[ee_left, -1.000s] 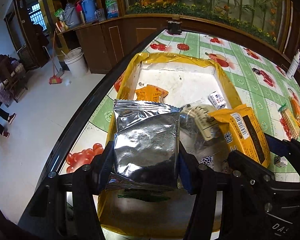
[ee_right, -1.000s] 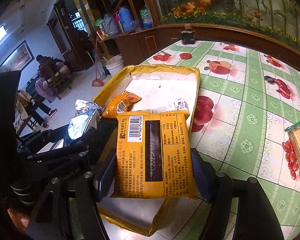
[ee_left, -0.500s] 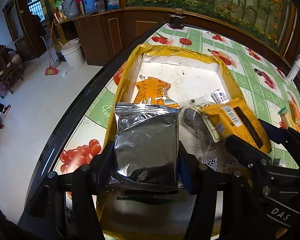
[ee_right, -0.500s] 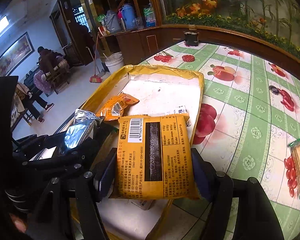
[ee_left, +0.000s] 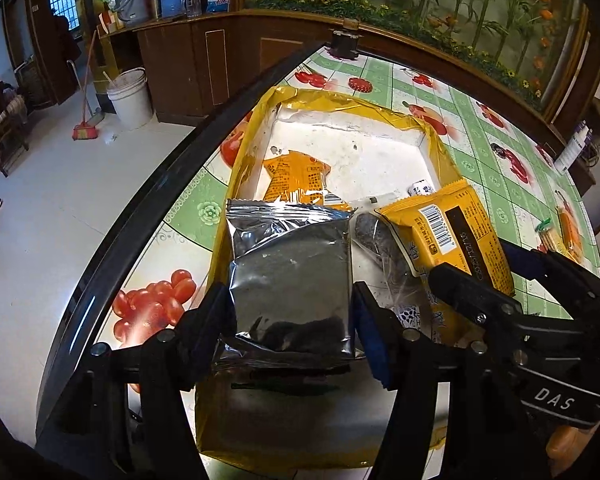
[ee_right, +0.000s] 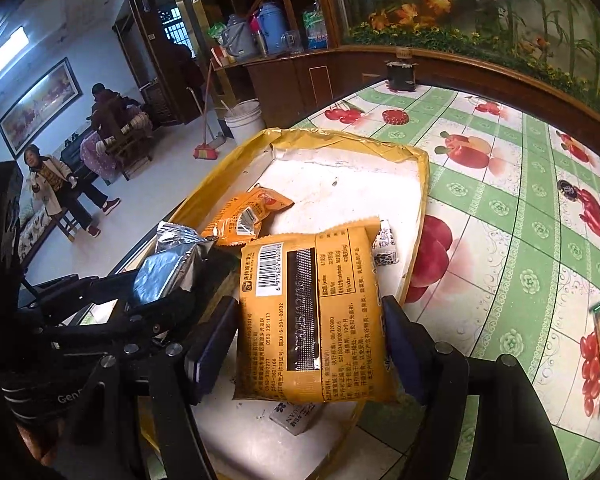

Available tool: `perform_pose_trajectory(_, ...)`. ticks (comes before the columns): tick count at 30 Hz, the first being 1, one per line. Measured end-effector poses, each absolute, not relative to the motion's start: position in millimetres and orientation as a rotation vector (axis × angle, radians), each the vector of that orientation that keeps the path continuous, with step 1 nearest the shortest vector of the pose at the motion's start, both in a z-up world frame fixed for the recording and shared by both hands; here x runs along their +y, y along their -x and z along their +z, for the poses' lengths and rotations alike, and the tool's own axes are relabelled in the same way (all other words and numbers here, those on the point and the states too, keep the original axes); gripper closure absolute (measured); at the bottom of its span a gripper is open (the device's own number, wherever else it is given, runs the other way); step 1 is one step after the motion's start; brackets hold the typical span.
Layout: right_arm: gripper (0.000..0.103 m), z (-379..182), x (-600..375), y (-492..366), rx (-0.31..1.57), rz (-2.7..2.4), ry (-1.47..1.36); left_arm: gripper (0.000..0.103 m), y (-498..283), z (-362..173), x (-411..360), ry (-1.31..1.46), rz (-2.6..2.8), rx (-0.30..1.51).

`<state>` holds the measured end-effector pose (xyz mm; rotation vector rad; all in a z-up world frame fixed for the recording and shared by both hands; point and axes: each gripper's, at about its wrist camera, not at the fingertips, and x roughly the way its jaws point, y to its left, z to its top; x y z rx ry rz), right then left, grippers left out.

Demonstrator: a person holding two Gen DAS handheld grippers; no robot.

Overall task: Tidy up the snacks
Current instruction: 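Open left tool to drop the silver bag while right tool releases the yellow pack, then move right tool to the orange printed bag while left tool approaches the white roll pack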

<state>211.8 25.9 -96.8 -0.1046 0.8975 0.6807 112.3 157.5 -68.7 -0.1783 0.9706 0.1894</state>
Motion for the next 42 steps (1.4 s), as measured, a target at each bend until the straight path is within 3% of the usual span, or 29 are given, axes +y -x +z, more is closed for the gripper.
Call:
perform_pose_trajectory(7,0.023,-84.0,7.2,-196.7,0.886,0.704,0.052,0.035,-100.1,-52.0,155.5,0.173,0.184,0.906)
perform_pose_trajectory(10,0.020,-74.7,-16.1,-180.9,0.851,0.679,0.032,0.027,-92.3,-40.6,151.6,0.165,0.179,0.861)
perform_pose_trajectory(24,0.019,-60.2,-172.7,-105.1,0.796,0.396,-0.097,0.027,-58.9,3.0,74.7,0.014,0.110,0.704)
perform_pose_trajectory(42,0.019,-82.5,-277.4,-12.3,0.808,0.197,-0.182,0.025,-34.9,-3.3,-0.8,-0.046,-0.040,0.767)
